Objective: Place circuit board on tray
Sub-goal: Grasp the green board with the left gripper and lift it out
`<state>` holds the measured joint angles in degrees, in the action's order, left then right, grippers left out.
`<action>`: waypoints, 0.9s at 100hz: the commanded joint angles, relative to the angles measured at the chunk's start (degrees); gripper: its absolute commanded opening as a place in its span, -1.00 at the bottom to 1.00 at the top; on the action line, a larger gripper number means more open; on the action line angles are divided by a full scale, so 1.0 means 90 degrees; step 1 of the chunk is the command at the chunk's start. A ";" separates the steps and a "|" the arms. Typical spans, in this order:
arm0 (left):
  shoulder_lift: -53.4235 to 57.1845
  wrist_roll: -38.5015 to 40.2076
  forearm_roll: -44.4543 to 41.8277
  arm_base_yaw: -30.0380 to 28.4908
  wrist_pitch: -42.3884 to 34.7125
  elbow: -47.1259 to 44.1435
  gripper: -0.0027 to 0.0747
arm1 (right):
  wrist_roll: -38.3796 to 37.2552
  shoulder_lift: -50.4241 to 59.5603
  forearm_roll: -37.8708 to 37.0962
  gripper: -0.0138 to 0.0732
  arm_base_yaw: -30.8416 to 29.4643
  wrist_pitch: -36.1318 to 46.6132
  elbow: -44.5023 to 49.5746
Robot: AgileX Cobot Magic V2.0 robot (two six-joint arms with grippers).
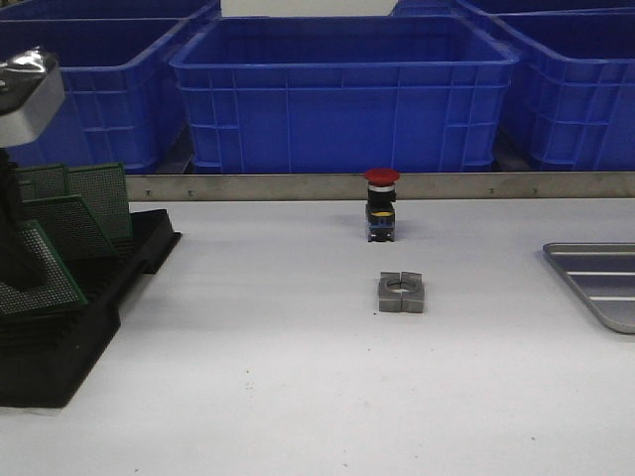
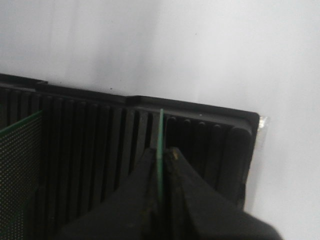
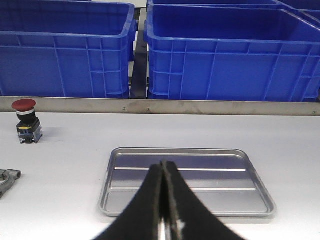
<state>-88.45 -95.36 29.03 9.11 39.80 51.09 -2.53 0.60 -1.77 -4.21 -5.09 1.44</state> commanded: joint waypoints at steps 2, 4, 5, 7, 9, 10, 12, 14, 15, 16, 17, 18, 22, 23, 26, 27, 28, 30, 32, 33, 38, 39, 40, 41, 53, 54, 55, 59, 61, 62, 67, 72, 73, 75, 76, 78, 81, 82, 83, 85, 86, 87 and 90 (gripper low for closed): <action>0.0606 0.0071 0.0189 0.0071 0.0245 0.0175 -0.98 | 0.0013 0.0138 -0.0059 -0.82 -0.0006 0.0495 0.0007; 0.0697 0.0071 0.0189 0.0094 0.0275 0.0175 -0.98 | 0.0013 0.0138 -0.0059 -0.82 -0.0006 0.0495 0.0007; 0.0728 0.0071 0.0189 0.0086 0.0288 0.0175 -0.98 | 0.0013 0.0138 -0.0059 -0.82 -0.0006 0.0495 0.0007; 0.0819 0.0071 0.0189 0.0098 0.0321 0.0175 -0.98 | 0.0013 0.0138 -0.0059 -0.82 -0.0006 0.0495 0.0007; 0.0908 0.0071 0.0189 0.0098 0.0344 0.0175 -0.98 | 0.0013 0.0138 -0.0059 -0.82 -0.0006 0.0495 0.0007; 0.0940 0.0071 0.0189 0.0098 0.0374 0.0175 -0.98 | 0.0013 0.0138 -0.0059 -0.82 -0.0006 0.0495 0.0007; 0.1033 0.0071 0.0189 0.0098 0.0407 0.0175 -0.98 | 0.0013 0.0138 -0.0059 -0.82 -0.0006 0.0495 0.0007; 0.1126 0.0071 0.0189 0.0110 0.0439 0.0175 -0.98 | 0.0013 0.0138 -0.0059 -0.82 -0.0006 0.0495 0.0007; 0.1156 0.0071 0.0189 0.0109 0.0451 0.0175 -0.98 | 0.0013 0.0138 -0.0059 -0.82 -0.0006 0.0495 0.0007; 0.1218 0.0071 0.0189 0.0109 0.0451 0.0175 -0.98 | 0.0013 0.0138 -0.0059 -0.82 -0.0006 0.0495 0.0007; 0.1247 0.0071 0.0201 0.0109 0.0461 0.0175 -0.98 | 0.0013 0.0138 -0.0059 -0.82 -0.0006 0.0495 0.0007; 0.1306 0.0071 0.0201 0.0109 0.0480 0.0175 -0.98 | 0.0013 0.0138 -0.0059 -0.82 -0.0006 0.0495 0.0007; 0.1440 0.0071 0.0273 0.0109 0.0533 0.0175 -0.98 | 0.0013 0.0138 -0.0059 -0.82 -0.0006 0.0495 0.0007; 0.1490 0.0071 0.0293 0.0109 0.0536 0.0175 -0.98 | 0.0013 0.0138 -0.0059 -0.82 -0.0006 0.0495 0.0007; 0.1579 0.0071 0.0428 0.0109 0.0562 0.0175 -0.98 | 0.0013 0.0138 -0.0059 -0.82 -0.0006 0.0495 0.0007; 0.1597 0.0071 0.0457 0.0109 0.0576 0.0175 -0.98 | 0.0013 0.0138 -0.0059 -0.82 -0.0006 0.0495 0.0007; 0.1631 0.0071 0.0488 0.0109 0.0575 0.0175 -0.98 | 0.0013 0.0138 -0.0059 -0.82 -0.0006 0.0495 0.0007; 0.1683 0.0071 0.0587 0.0109 0.0595 0.0175 -0.98 | 0.0013 0.0138 -0.0059 -0.82 -0.0006 0.0495 0.0007; 0.1722 0.0071 0.0701 0.0109 0.0609 0.0175 -0.98 | 0.0013 0.0138 -0.0059 -0.82 -0.0006 0.0495 0.0007; 0.1733 0.0071 0.0785 0.0109 0.0625 0.0175 -0.98 | 0.0013 0.0138 -0.0059 -0.82 -0.0006 0.0495 0.0007; 0.1788 0.0071 0.1098 0.0154 0.0677 0.0175 -0.98 | 0.0013 0.0138 -0.0059 -0.82 -0.0006 0.0495 0.0007; 0.1800 0.0071 0.1144 0.0187 0.0677 0.0175 -0.98 | 0.0013 0.0138 -0.0059 -0.82 -0.0006 0.0495 0.0007; 0.1800 0.0071 0.1231 0.0200 0.0708 0.0175 -0.98 | 0.0013 0.0138 -0.0059 -0.82 -0.0006 0.0495 0.0007; 0.1800 0.0071 0.1270 0.0229 0.0709 0.0175 -0.98 | 0.0013 0.0138 -0.0059 -0.82 -0.0006 0.0495 0.0007; 0.1775 0.0071 0.2089 0.0641 0.0740 0.0175 -0.98 | 0.0013 0.0138 -0.0059 -0.82 -0.0006 0.0495 0.0007; 0.1773 0.0071 0.2136 0.0669 0.0707 0.0175 -0.98 | 0.0013 0.0138 -0.0059 -0.82 -0.0006 0.0495 0.0007; 0.1773 0.0071 0.2232 0.0727 0.0695 0.0175 -0.98 | 0.0013 0.0138 -0.0059 -0.82 -0.0006 0.0495 0.0007; 0.1747 0.0071 0.2541 0.0870 0.0645 0.0175 -0.98 | 0.0013 0.0138 -0.0059 -0.82 -0.0006 0.0495 0.0007; 0.1729 0.0071 0.2648 0.0952 0.0631 0.0175 -0.98 | 0.0013 0.0138 -0.0059 -0.82 -0.0006 0.0495 0.0007; 0.1729 0.0071 0.2762 0.1007 0.0632 0.0175 -0.98 | 0.0013 0.0138 -0.0059 -0.82 -0.0006 0.0495 0.0007; 0.1664 0.0071 0.3177 0.1186 0.0620 0.0175 -0.98 | 0.0013 0.0138 -0.0059 -0.82 -0.0006 0.0495 0.0007; 0.1577 0.0071 0.3532 0.1353 0.0661 0.0175 -0.98 | 0.0013 0.0138 -0.0059 -0.82 -0.0006 0.0495 0.0007; 0.1574 0.0071 0.3625 0.1376 0.0662 0.0175 -0.98 | 0.0013 0.0138 -0.0059 -0.82 -0.0006 0.0495 0.0007; 0.1539 0.0071 0.3717 0.1442 0.0674 0.0175 -0.98 | 0.0013 0.0138 -0.0059 -0.82 -0.0006 0.0495 0.0007; 0.1536 0.0071 0.3793 0.1485 0.0674 0.0175 -0.98 | 0.0013 0.0138 -0.0059 -0.82 -0.0006 0.0495 0.0007; 0.1493 0.0071 0.3883 0.1525 0.0674 0.0175 -0.98 | 0.0013 0.0138 -0.0059 -0.82 -0.0006 0.0495 0.0007; 0.1438 0.0071 0.4033 0.1625 0.0674 0.0175 -0.98 | 0.0013 0.0138 -0.0059 -0.82 -0.0006 0.0495 0.0007; 0.1426 0.0071 0.4067 0.1642 0.0674 0.0175 -0.98 | 0.0013 0.0138 -0.0059 -0.82 -0.0006 0.0495 0.0007; 0.1415 0.0071 0.4128 0.1661 0.0674 0.0175 -0.98 | 0.0013 0.0138 -0.0059 -0.82 -0.0006 0.0495 0.0007; 0.1379 0.0071 0.4216 0.1714 0.0689 0.0175 -0.98 | 0.0013 0.0138 -0.0059 -0.82 -0.0006 0.0495 0.0007; 0.1349 0.0071 0.4245 0.1747 0.0689 0.0175 -0.98 | 0.0013 0.0138 -0.0059 -0.82 -0.0006 0.0495 0.0007; 0.1336 0.0071 0.4295 0.1762 0.0701 0.0175 -0.98 | 0.0013 0.0138 -0.0059 -0.82 -0.0006 0.0495 0.0007; 0.1291 0.0071 0.4407 0.1825 0.0738 0.0175 -0.98 | 0.0013 0.0138 -0.0059 -0.82 -0.0006 0.0495 0.0007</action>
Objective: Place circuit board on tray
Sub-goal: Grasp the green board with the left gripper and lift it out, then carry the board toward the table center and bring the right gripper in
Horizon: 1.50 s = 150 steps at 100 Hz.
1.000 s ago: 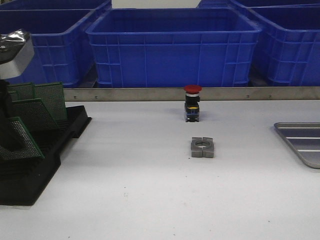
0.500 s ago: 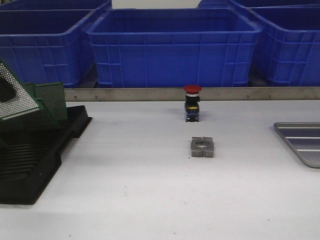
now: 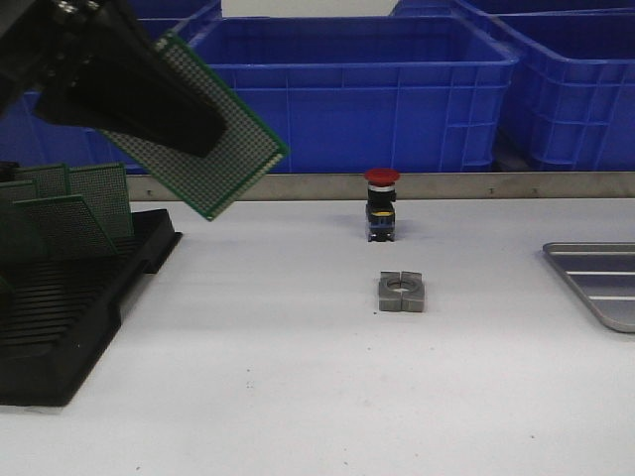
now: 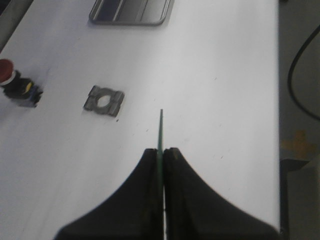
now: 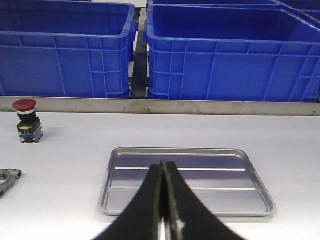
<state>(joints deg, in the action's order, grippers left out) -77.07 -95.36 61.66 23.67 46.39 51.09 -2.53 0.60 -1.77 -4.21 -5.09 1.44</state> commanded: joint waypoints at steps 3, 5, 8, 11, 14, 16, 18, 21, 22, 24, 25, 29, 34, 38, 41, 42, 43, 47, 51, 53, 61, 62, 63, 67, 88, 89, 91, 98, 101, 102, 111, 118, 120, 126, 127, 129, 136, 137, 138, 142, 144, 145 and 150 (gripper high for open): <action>-0.0034 0.0071 0.0850 0.0274 0.0038 0.0175 -0.98 | 0.0013 0.0139 -0.0059 -0.82 -0.0011 0.0495 0.0007; -0.0064 0.0071 0.0914 0.0310 0.0060 0.0175 -0.98 | 0.0013 0.0139 -0.0059 -0.82 -0.0011 0.0495 0.0007; -0.0109 0.0071 0.0971 0.0353 0.0127 0.0175 -0.98 | 0.0013 0.0139 -0.0059 -0.82 -0.0011 0.0495 0.0007; -0.0150 0.0071 0.1030 0.0392 0.0149 0.0175 -0.98 | 0.0013 0.0139 -0.0059 -0.82 -0.0011 0.0495 0.0007; -0.0182 0.0071 0.1058 0.0424 0.0167 0.0175 -0.98 | 0.0013 0.0139 -0.0059 -0.82 -0.0011 0.0495 0.0007; -0.0197 0.0071 0.1074 0.0441 0.0173 0.0175 -0.98 | 0.0013 0.0139 -0.0059 -0.82 -0.0011 0.0495 0.0007; -0.0214 0.0071 0.1074 0.0451 0.0173 0.0175 -0.98 | 0.0013 0.0139 -0.0059 -0.82 -0.0011 0.0495 0.0007; -0.0226 0.0071 0.1074 0.0464 0.0184 0.0175 -0.98 | 0.0013 0.0139 -0.0059 -0.82 -0.0011 0.0495 0.0007; -0.0226 0.0071 0.1074 0.0464 0.0184 0.0175 -0.98 | 0.0013 0.0139 -0.0059 -0.82 -0.0011 0.0495 0.0007; -0.0236 0.0071 0.1074 0.0464 0.0184 0.0175 -0.98 | 0.0013 0.0139 -0.0059 -0.82 -0.0011 0.0495 0.0007; -0.0236 0.0071 0.1074 0.0464 0.0184 0.0175 -0.98 | 0.0013 0.0139 -0.0059 -0.82 -0.0011 0.0495 0.0007; -0.0236 0.0071 0.1074 0.0464 0.0184 0.0175 -0.98 | 0.0013 0.0139 -0.0052 -0.82 -0.0010 0.0506 0.0007; -0.0236 0.0071 0.1074 0.0464 0.0184 0.0175 -0.98 | -0.0035 0.0139 0.0023 -0.82 -0.0010 0.0653 0.0007; -0.0236 0.0071 0.1074 0.0464 0.0184 0.0175 -0.98 | -0.0074 0.0139 0.0137 -0.82 -0.0010 0.0829 0.0007; -0.0236 0.0071 0.1074 0.0464 0.0188 0.0175 -0.98 | -0.0097 0.0139 0.0273 -0.82 -0.0010 0.0928 -0.0005; -0.0236 0.0071 0.1074 0.0464 0.0188 0.0175 -0.98 | -0.0097 0.0139 0.0299 -0.82 -0.0010 0.0939 -0.0017; -0.0236 0.0071 0.1074 0.0464 0.0188 0.0175 -0.98 | -0.0097 0.0139 0.0342 -0.82 -0.0010 0.0939 -0.0027; -0.0236 0.0071 0.1074 0.0464 0.0188 0.0175 -0.98 | -0.0097 0.0139 0.0376 -0.82 -0.0010 0.0795 -0.0124; -0.0236 0.0071 0.1074 0.0464 0.0188 0.0175 -0.98 | -0.0097 0.0133 0.0376 -0.82 -0.0005 0.0521 -0.0291; -0.0236 0.0071 0.1074 0.0464 0.0188 0.0175 -0.98 | -0.0091 0.0122 0.0376 -0.82 -0.0005 0.0305 -0.0359; -0.0236 0.0071 0.1074 0.0464 0.0188 0.0175 -0.98 | -0.0076 0.0003 0.0376 -0.82 -0.0005 -0.0658 -0.0861; -0.0236 0.0071 0.1074 0.0464 0.0188 0.0175 -0.98 | -0.0078 -0.0032 0.0376 -0.82 -0.0005 -0.0811 -0.0906; -0.0236 0.0071 0.1074 0.0464 0.0188 0.0175 -0.98 | -0.0078 -0.0054 0.0376 -0.82 -0.0005 -0.0884 -0.0995; -0.0236 0.0071 0.1074 0.0464 0.0188 0.0175 -0.98 | -0.0078 -0.0213 0.0376 -0.82 -0.0005 -0.1288 -0.1216; -0.0236 0.0071 0.1074 0.0464 0.0198 0.0175 -0.98 | -0.0078 -0.1546 0.0406 -0.82 -0.0005 -0.3235 -0.2519; -0.0236 0.0071 0.1074 0.0464 0.0198 0.0175 -0.98 | -0.0078 -0.1602 0.0415 -0.82 -0.0005 -0.3291 -0.2591; -0.0236 0.0071 0.1074 0.0464 0.0198 0.0175 -0.98 | -0.0078 -0.1774 0.0421 -0.82 -0.0005 -0.3443 -0.2696; -0.0236 0.0071 0.1074 0.0464 0.0198 0.0175 -0.98 | -0.0078 -0.2372 0.0526 -0.82 -0.0005 -0.3873 -0.3018; -0.0236 0.0071 0.1074 0.0464 0.0198 0.0175 -0.98 | -0.0078 -0.2614 0.0603 -0.82 -0.0005 -0.4032 -0.3130; -0.0236 0.0071 0.1074 0.0464 0.0198 0.0175 -0.98 | -0.0073 -0.2733 0.0621 -0.82 -0.0005 -0.4061 -0.3156; -0.0236 0.0071 0.1074 0.0464 0.0198 0.0175 -0.98 | 0.0099 -0.3444 0.1002 -0.82 -0.0005 -0.4248 -0.3443; -0.0236 0.0071 0.1074 0.0464 0.0198 0.0175 -0.98 | 0.0419 -0.3981 0.1422 -0.82 -0.0005 -0.4251 -0.3607; -0.0236 0.0071 0.1074 0.0464 0.0198 0.0175 -0.98 | 0.0597 -0.4132 0.1570 -0.82 -0.0005 -0.4234 -0.3650; -0.0236 0.0071 0.1074 0.0464 0.0198 0.0175 -0.98 | 0.1205 -0.4544 0.2036 -0.78 0.0001 -0.4183 -0.3761; -0.0236 0.0071 0.1074 0.0464 0.0198 0.0175 -0.98 | 0.1378 -0.4587 0.2177 -0.76 0.0001 -0.4165 -0.3770; -0.0236 0.0071 0.1074 0.0464 0.0198 0.0175 -0.98 | 0.1654 -0.4711 0.2409 -0.72 0.0001 -0.4151 -0.3805; -0.0236 0.0071 0.1074 0.0464 0.0198 0.0175 -0.98 | 0.2581 -0.5054 0.3323 -0.52 0.0001 -0.4163 -0.3902; -0.0236 0.0071 0.1074 0.0464 0.0198 0.0175 -0.98 | 0.2801 -0.5117 0.3420 -0.49 0.0001 -0.4161 -0.3913; -0.0236 0.0071 0.1074 0.0464 0.0198 0.0175 -0.98 | 0.2915 -0.5149 0.3521 -0.43 0.0001 -0.4161 -0.3930; -0.0236 0.0071 0.1074 0.0464 0.0198 0.0175 -0.98 | 0.3627 -0.5341 0.4134 -0.28 0.0001 -0.4166 -0.3971; -0.0236 0.0071 0.1074 0.0464 0.0198 0.0175 -0.98 | 0.4014 -0.5426 0.4433 -0.19 0.0001 -0.4176 -0.3984; -0.0236 0.0071 0.1074 0.0464 0.0198 0.0175 -0.98 | 0.4148 -0.5455 0.4529 -0.13 0.0001 -0.4176 -0.3998; -0.0236 0.0071 0.1074 0.0464 0.0198 0.0175 -0.98 | 0.5141 -0.5641 0.5282 0.07 0.0009 -0.4218 -0.4039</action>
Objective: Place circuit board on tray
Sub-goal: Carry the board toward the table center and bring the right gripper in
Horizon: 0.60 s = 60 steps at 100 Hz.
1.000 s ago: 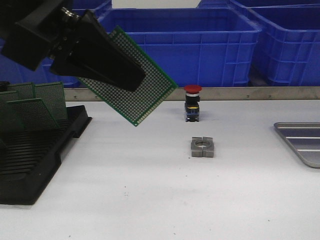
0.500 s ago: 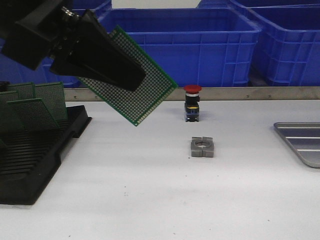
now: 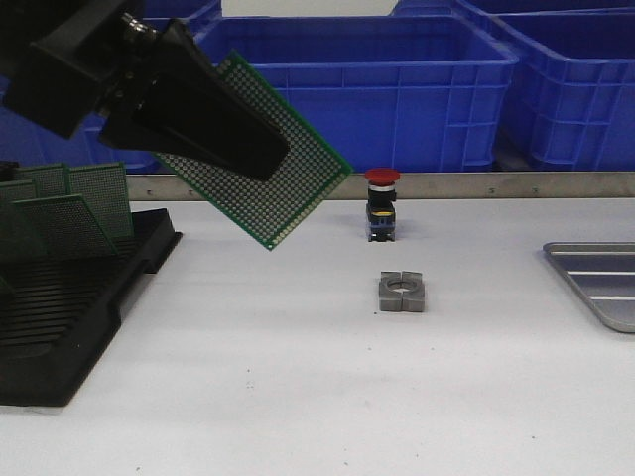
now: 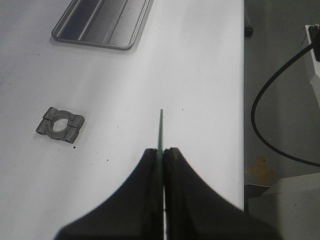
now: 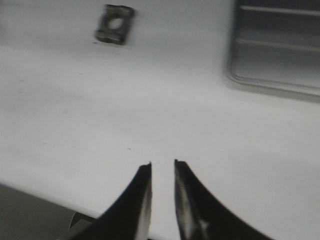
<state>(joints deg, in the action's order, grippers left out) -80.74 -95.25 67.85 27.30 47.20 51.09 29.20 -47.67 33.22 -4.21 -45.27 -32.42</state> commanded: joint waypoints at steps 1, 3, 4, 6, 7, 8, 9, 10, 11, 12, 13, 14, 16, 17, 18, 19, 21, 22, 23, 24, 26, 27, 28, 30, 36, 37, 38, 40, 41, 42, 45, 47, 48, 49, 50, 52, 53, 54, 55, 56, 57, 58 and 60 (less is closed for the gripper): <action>0.0172 0.0059 0.0387 0.0060 0.0108 0.0175 -0.98 | 0.1907 -0.0326 0.1483 0.10 0.0016 0.0246 -0.0278; 0.0172 0.0059 0.0387 0.0060 0.0108 0.0175 -0.98 | 0.2343 -0.0373 0.1748 0.16 0.0043 0.0224 -0.0293; 0.0172 0.0059 0.0387 0.0060 0.0108 0.0175 -0.98 | 0.2486 -0.0419 0.1833 0.18 0.0055 0.0217 -0.0293; 0.0172 0.0059 0.0387 0.0060 0.0108 0.0175 -0.98 | 0.2919 -0.0484 0.2081 0.22 0.0094 0.0217 -0.0293; 0.0172 0.0059 0.0387 0.0060 0.0108 0.0175 -0.98 | 0.3066 -0.0506 0.2236 0.24 0.0109 0.0217 -0.0293; 0.0172 0.0059 0.0387 0.0060 0.0108 0.0175 -0.98 | 0.3361 -0.0550 0.2314 0.25 0.0145 0.0217 -0.0293; 0.0172 0.0059 0.0387 0.0060 0.0108 0.0175 -0.98 | 0.3513 -0.0574 0.2384 0.25 0.0164 0.0217 -0.0293; 0.0172 0.0059 0.0387 0.0060 0.0108 0.0175 -0.98 | 0.3813 -0.0597 0.2519 0.25 0.0208 0.0217 -0.0293; 0.0172 0.0059 0.0387 0.0060 0.0108 0.0175 -0.98 | 0.3961 -0.0645 0.2581 0.25 0.0231 0.0207 -0.0293; 0.0172 0.0059 0.0387 0.0060 0.0108 0.0175 -0.98 | 0.4257 -0.0668 0.2702 0.24 0.0282 0.0199 -0.0293; 0.0172 0.0059 0.0402 0.0060 0.0108 0.0175 -0.98 | 0.4404 -0.0715 0.2759 0.24 0.0308 0.0199 -0.0293; 0.0172 0.0059 0.0402 0.0060 0.0108 0.0175 -0.98 | 0.4554 -0.0738 0.2872 0.24 0.0335 0.0184 -0.0293; 0.0172 0.0059 0.0437 0.0060 0.0108 0.0175 -0.98 | 0.4990 -0.0810 0.2976 0.24 0.0425 0.0182 -0.0293; 0.0172 0.0059 0.0435 0.0060 0.0108 0.0175 -0.98 | 0.5272 -0.0835 0.3074 0.24 0.0489 0.0183 -0.0293; 0.0172 0.0059 0.0454 0.0060 0.0108 0.0175 -0.98 | 0.5413 -0.0883 0.3123 0.24 0.0522 0.0183 -0.0293; 0.0172 0.0059 0.0475 0.0060 0.0108 0.0175 -0.98 | 0.5685 -0.0907 0.3213 0.24 0.0588 0.0183 -0.0293; 0.0172 0.0059 0.0493 0.0060 0.0108 0.0175 -0.98 | 0.5948 -0.0979 0.3344 0.24 0.0657 0.0183 -0.0293; 0.0172 0.0059 0.0493 0.0060 0.0108 0.0175 -0.98 | 0.6200 -0.1029 0.3385 0.24 0.0727 0.0183 -0.0293; 0.0172 0.0059 0.0510 0.0060 0.0108 0.0175 -0.98 | 0.6321 -0.1054 0.3430 0.24 0.0761 0.0183 -0.0293; 0.0172 0.0059 0.0508 0.0060 0.0108 0.0175 -0.98 | 0.6552 -0.1080 0.3520 0.24 0.0831 0.0189 -0.0293; 0.0172 0.0059 0.0508 0.0060 0.0108 0.0175 -0.98 | 0.6867 -0.1159 0.3658 0.24 0.0934 0.0194 -0.0293; 0.0172 0.0059 0.0508 0.0060 0.0108 0.0175 -0.98 | 0.6963 -0.1213 0.3704 0.24 0.0967 0.0194 -0.0300; 0.0172 0.0059 0.0508 0.0060 0.0108 0.0175 -0.98 | 0.7055 -0.1240 0.3800 0.24 0.1001 0.0194 -0.0301; 0.0172 0.0059 0.0508 0.0060 0.0108 0.0175 -0.98 | 0.7296 -0.1326 0.3885 0.24 0.1103 0.0194 -0.0318; 0.0172 0.0059 0.0508 0.0060 0.0108 0.0175 -0.98 | 0.7722 -0.1615 0.4211 0.24 0.1408 0.0197 -0.0418; 0.0172 0.0059 0.0508 0.0060 0.0108 0.0175 -0.98 | 0.7747 -0.1650 0.4239 0.24 0.1441 0.0197 -0.0454; 0.0172 0.0059 0.0508 0.0060 0.0108 0.0175 -0.98 | 0.7780 -0.1684 0.4285 0.24 0.1510 0.0197 -0.0475; 0.0172 0.0059 0.0508 0.0060 0.0108 0.0175 -0.98 | 0.7810 -0.1791 0.4329 0.24 0.1613 0.0197 -0.0544; 0.0172 0.0059 0.0508 0.0060 0.0108 0.0175 -0.98 | 0.7811 -0.1865 0.4341 0.24 0.1647 0.0190 -0.0595; 0.0172 0.0059 0.0508 0.0060 0.0108 0.0175 -0.98 | 0.7823 -0.1903 0.4342 0.24 0.1680 0.0189 -0.0622; 0.0172 0.0059 0.0508 0.0060 0.0108 0.0175 -0.98 | 0.7832 -0.2052 0.4342 0.24 0.1847 0.0163 -0.0740; 0.0172 0.0059 0.0508 0.0060 0.0108 0.0175 -0.98 | 0.7837 -0.2165 0.4342 0.24 0.1940 0.0141 -0.0831; 0.0172 0.0059 0.0508 0.0060 0.0108 0.0175 -0.98 | 0.7837 -0.2241 0.4342 0.24 0.1970 0.0129 -0.0893; 0.0172 0.0059 0.0508 0.0060 0.0108 0.0175 -0.98 | 0.7837 -0.2279 0.4342 0.24 0.1999 0.0106 -0.0925; 0.0172 0.0059 0.0508 0.0060 0.0108 0.0175 -0.98 | 0.7837 -0.2355 0.4342 0.24 0.2056 0.0091 -0.0957; 0.0172 0.0059 0.0508 0.0060 0.0108 0.0175 -0.98 | 0.7853 -0.2432 0.4342 0.24 0.2137 0.0041 -0.1052; 0.0172 0.0059 0.0508 0.0060 0.0108 0.0175 -0.98 | 0.7860 -0.2508 0.4342 0.24 0.2164 0.0023 -0.1113; 0.0172 0.0059 0.0508 0.0060 0.0108 0.0175 -0.98 | 0.7878 -0.2547 0.4342 0.24 0.2214 -0.0013 -0.1145; 0.0172 0.0059 0.0508 0.0060 0.0108 0.0175 -0.98 | 0.7879 -0.2621 0.4342 0.24 0.2238 -0.0035 -0.1208; 0.0172 0.0059 0.0508 0.0060 0.0108 0.0175 -0.98 | 0.7895 -0.2658 0.4342 0.24 0.2261 -0.0078 -0.1240; 0.0172 0.0059 0.0508 0.0060 0.0108 0.0175 -0.98 | 0.7910 -0.2733 0.4342 0.24 0.2308 -0.0101 -0.1273; 0.0172 0.0059 0.0508 0.0060 0.0108 0.0175 -0.98 | 0.7910 -0.2770 0.4333 0.24 0.2329 -0.0124 -0.1338; 0.0172 0.0059 0.0508 0.0060 0.0108 0.0175 -0.98 | 0.7941 -0.2883 0.4332 0.24 0.2390 -0.0205 -0.1434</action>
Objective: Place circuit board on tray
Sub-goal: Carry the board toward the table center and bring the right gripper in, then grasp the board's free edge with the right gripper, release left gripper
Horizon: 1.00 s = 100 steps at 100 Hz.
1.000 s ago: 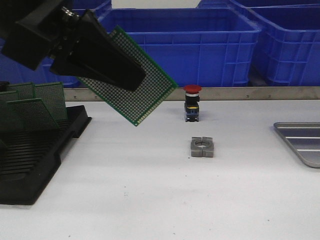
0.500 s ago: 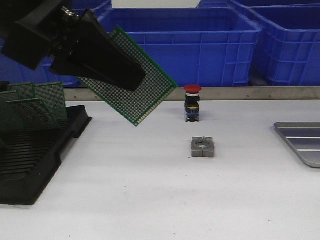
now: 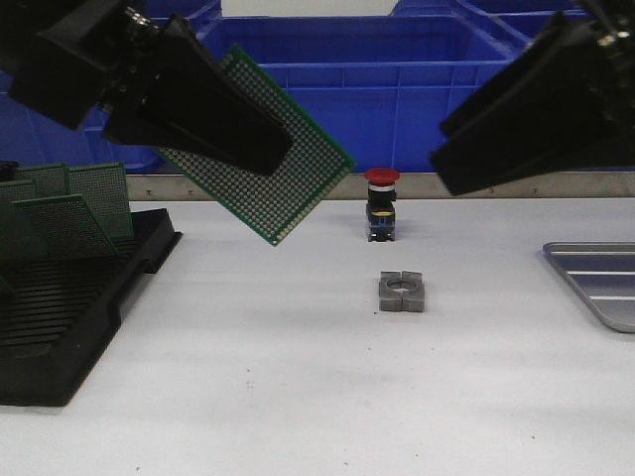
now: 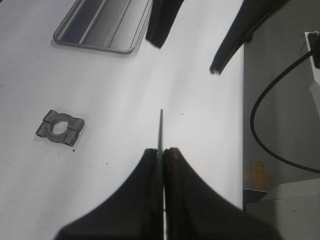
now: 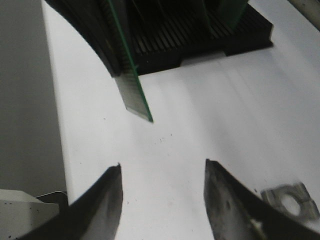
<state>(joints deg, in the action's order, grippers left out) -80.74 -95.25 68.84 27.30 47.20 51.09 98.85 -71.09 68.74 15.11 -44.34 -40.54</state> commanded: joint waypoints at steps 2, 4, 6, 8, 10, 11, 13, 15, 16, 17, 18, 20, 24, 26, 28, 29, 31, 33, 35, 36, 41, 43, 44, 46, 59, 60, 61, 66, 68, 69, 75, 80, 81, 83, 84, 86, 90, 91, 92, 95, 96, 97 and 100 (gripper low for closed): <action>0.0172 0.0059 0.0397 0.0060 0.0108 0.0175 -0.98 | 0.0209 -0.0395 0.0371 0.24 0.0295 -0.0390 -0.0628; 0.0172 0.0059 0.0397 0.0060 0.0108 0.0175 -0.98 | 0.0209 -0.0508 0.0370 0.24 0.0340 -0.0480 -0.0691; 0.0172 0.0059 0.0397 0.0060 0.0108 0.0175 -0.98 | 0.0209 -0.0583 0.0365 0.24 0.0377 -0.0567 -0.0788; 0.0172 0.0059 0.0397 0.0060 0.0108 0.0175 -0.98 | 0.0209 -0.0692 0.0354 0.24 0.0409 -0.0660 -0.0882; 0.0172 0.0059 0.0397 0.0060 0.0108 0.0175 -0.98 | 0.0209 -0.0801 0.0354 0.24 0.0425 -0.0762 -0.0979; 0.0172 0.0059 0.0397 0.0060 0.0108 0.0175 -0.98 | 0.0209 -0.0839 0.0354 0.24 0.0441 -0.0797 -0.1012; 0.0172 0.0059 0.0397 0.0060 0.0108 0.0175 -0.98 | 0.0209 -0.0946 0.0349 0.24 0.0461 -0.0893 -0.1106; 0.0172 0.0059 0.0397 0.0060 0.0108 0.0175 -0.98 | 0.0209 -0.1051 0.0349 0.24 0.0475 -0.0981 -0.1198; 0.0172 0.0059 0.0397 0.0060 0.0108 0.0175 -0.98 | 0.0209 -0.1119 0.0349 0.24 0.0477 -0.1011 -0.1260; 0.0172 0.0059 0.0397 0.0060 0.0108 0.0175 -0.98 | 0.0209 -0.1152 0.0349 0.24 0.0477 -0.1067 -0.1290; 0.0172 0.0059 0.0397 0.0060 0.0108 0.0175 -0.98 | 0.0209 -0.1184 0.0349 0.24 0.0483 -0.1098 -0.1320; 0.0172 0.0059 0.0397 0.0060 0.0108 0.0175 -0.98 | 0.0209 -0.1277 0.0349 0.24 0.0490 -0.1192 -0.1408; 0.0172 0.0059 0.0397 0.0060 0.0108 0.0175 -0.98 | 0.0209 -0.1448 0.0349 0.24 0.0513 -0.1372 -0.1578; 0.0172 0.0059 0.0397 0.0060 0.0108 0.0175 -0.98 | 0.0209 -0.1524 0.0349 0.24 0.0521 -0.1437 -0.1653; 0.0172 0.0059 0.0397 0.0060 0.0108 0.0175 -0.98 | 0.0209 -0.1594 0.0342 0.24 0.0534 -0.1531 -0.1722; 0.0172 0.0059 0.0397 0.0060 0.0108 0.0175 -0.98 | 0.0209 -0.1613 0.0342 0.24 0.0534 -0.1588 -0.1743; 0.0172 0.0059 0.0397 0.0060 0.0108 0.0175 -0.98 | 0.0209 -0.1671 0.0342 0.24 0.0534 -0.1668 -0.1802; 0.0172 0.0059 0.0397 0.0060 0.0108 0.0175 -0.98 | 0.0209 -0.1726 0.0342 0.24 0.0541 -0.1720 -0.1850; 0.0172 0.0059 0.0397 0.0060 0.0108 0.0175 -0.98 | 0.0203 -0.1764 0.0342 0.24 0.0541 -0.1788 -0.1897; 0.0172 0.0059 0.0397 0.0060 0.0108 0.0175 -0.98 | 0.0203 -0.1781 0.0334 0.24 0.0541 -0.1828 -0.1909; 0.0172 0.0059 0.0397 0.0060 0.0108 0.0175 -0.98 | 0.0203 -0.1855 0.0322 0.20 0.0541 -0.1928 -0.1966; 0.0172 0.0059 0.0397 0.0060 0.0108 0.0175 -0.98 | 0.0203 -0.1876 0.0291 0.15 0.0541 -0.1970 -0.1986; 0.0172 0.0059 0.0397 0.0060 0.0108 0.0175 -0.98 | 0.0203 -0.1888 0.0285 0.13 0.0541 -0.1978 -0.1996; 0.0172 0.0059 0.0397 0.0060 0.0108 0.0175 -0.98 | 0.0203 -0.1895 0.0256 0.08 0.0541 -0.1998 -0.2003; 0.0172 0.0059 0.0397 0.0060 0.0108 0.0175 -0.98 | 0.0203 -0.1931 0.0015 -0.40 0.0541 -0.2047 -0.2011; 0.0172 0.0059 0.0397 0.0060 0.0108 0.0175 -0.98 | 0.0203 -0.1931 0.0000 -0.43 0.0541 -0.2046 -0.2011; 0.0172 0.0059 0.0397 0.0060 0.0108 0.0175 -0.98 | 0.0203 -0.1931 -0.0016 -0.48 0.0541 -0.2053 -0.2011; 0.0172 0.0059 0.0397 0.0060 0.0108 0.0175 -0.98 | 0.0197 -0.1931 -0.0125 -0.62 0.0541 -0.2066 -0.2011; 0.0172 0.0059 0.0397 0.0060 0.0108 0.0175 -0.98 | 0.0197 -0.1931 -0.0161 -0.68 0.0541 -0.2067 -0.2011; 0.0172 0.0059 0.0397 0.0060 0.0108 0.0175 -0.98 | 0.0190 -0.1931 -0.0174 -0.70 0.0541 -0.2073 -0.2011; 0.0172 0.0059 0.0397 0.0060 0.0108 0.0175 -0.98 | 0.0185 -0.1931 -0.0214 -0.86 0.0535 -0.2083 -0.2011; 0.0172 0.0059 0.0397 0.0060 0.0108 0.0175 -0.98 | 0.0185 -0.1931 -0.0219 -0.83 0.0535 -0.2099 -0.2011; 0.0172 0.0059 0.0397 0.0060 0.0108 0.0175 -0.98 | 0.0185 -0.1931 -0.0219 -0.83 0.0535 -0.2099 -0.2011; 0.0172 0.0059 0.0397 0.0060 0.0108 0.0175 -0.98 | 0.0185 -0.1931 -0.0219 -0.83 0.0535 -0.2099 -0.2011; 0.0172 0.0059 0.0397 0.0060 0.0108 0.0175 -0.98 | 0.0185 -0.1931 -0.0219 -0.83 0.0535 -0.2099 -0.2011; 0.0172 0.0059 0.0397 0.0060 0.0108 0.0175 -0.97 | 0.0185 -0.1931 -0.0219 -0.84 0.0535 -0.2099 -0.2011; 0.0172 0.0059 0.0397 0.0060 0.0163 0.0175 -0.93 | 0.0185 -0.1931 -0.0219 -0.84 0.0535 -0.2099 -0.2011; 0.0172 0.0059 0.0397 0.0060 0.0180 0.0175 -0.92 | 0.0185 -0.1931 -0.0219 -0.84 0.0535 -0.2099 -0.2011; 0.0172 0.0059 0.0397 0.0060 0.0196 0.0175 -0.89 | 0.0185 -0.1931 -0.0219 -0.84 0.0535 -0.2099 -0.2011; 0.0172 0.0059 0.0397 0.0060 0.0229 0.0175 -0.82 | 0.0185 -0.1931 -0.0219 -0.84 0.0535 -0.2099 -0.2011; 0.0172 0.0059 0.0397 0.0060 0.0227 0.0175 -0.79 | 0.0185 -0.1931 -0.0219 -0.84 0.0535 -0.2099 -0.2011; 0.0172 0.0059 0.0397 0.0060 0.0243 0.0175 -0.75 | 0.0185 -0.1931 -0.0219 -0.84 0.0535 -0.2099 -0.2011; 0.0172 0.0059 0.0397 0.0060 0.0262 0.0175 -0.66 | 0.0185 -0.1931 -0.0219 -0.84 0.0535 -0.2099 -0.2011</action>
<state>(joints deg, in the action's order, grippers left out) -80.74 -94.88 68.82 27.43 48.96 50.97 101.39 -90.09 64.36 19.87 -61.63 -57.21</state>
